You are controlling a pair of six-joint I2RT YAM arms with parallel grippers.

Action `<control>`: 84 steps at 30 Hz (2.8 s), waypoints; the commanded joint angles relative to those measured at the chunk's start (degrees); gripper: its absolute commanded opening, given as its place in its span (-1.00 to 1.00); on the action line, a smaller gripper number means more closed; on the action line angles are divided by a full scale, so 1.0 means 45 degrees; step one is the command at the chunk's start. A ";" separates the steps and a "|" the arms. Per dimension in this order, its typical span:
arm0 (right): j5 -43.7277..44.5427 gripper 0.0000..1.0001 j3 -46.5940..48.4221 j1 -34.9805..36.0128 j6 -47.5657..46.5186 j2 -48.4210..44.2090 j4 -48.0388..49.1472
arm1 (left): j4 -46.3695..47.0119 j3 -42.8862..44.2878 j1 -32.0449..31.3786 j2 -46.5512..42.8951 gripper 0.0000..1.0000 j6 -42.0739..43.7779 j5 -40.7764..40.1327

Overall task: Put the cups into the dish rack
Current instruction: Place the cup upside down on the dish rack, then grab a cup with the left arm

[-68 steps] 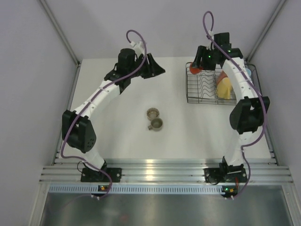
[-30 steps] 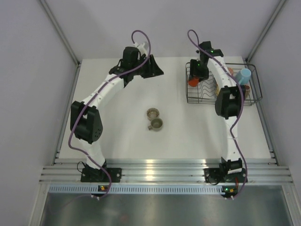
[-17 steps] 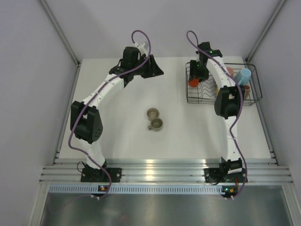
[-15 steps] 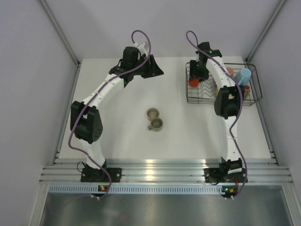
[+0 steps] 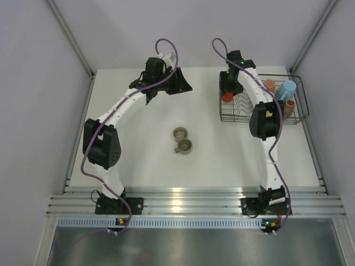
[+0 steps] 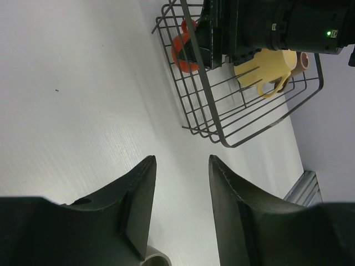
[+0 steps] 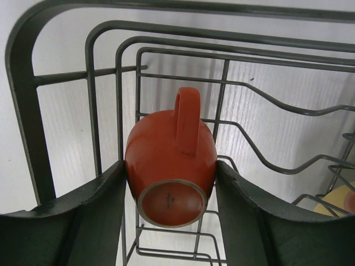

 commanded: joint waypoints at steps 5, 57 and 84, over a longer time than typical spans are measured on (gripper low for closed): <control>0.0617 -0.37 0.0329 0.0208 -0.0113 0.0027 0.0948 | 0.0111 -0.0122 0.0068 -0.0952 0.01 0.0283 -0.0233; -0.0125 0.49 -0.7149 0.0248 0.0571 -0.8585 0.5986 | -0.1625 -0.4142 -0.0653 -0.4134 0.05 0.3133 -0.3545; 0.0187 0.49 -1.1527 0.0287 0.0962 -1.3411 0.6046 | -0.1355 -0.7466 -0.2432 -0.4352 0.01 0.2783 -0.5604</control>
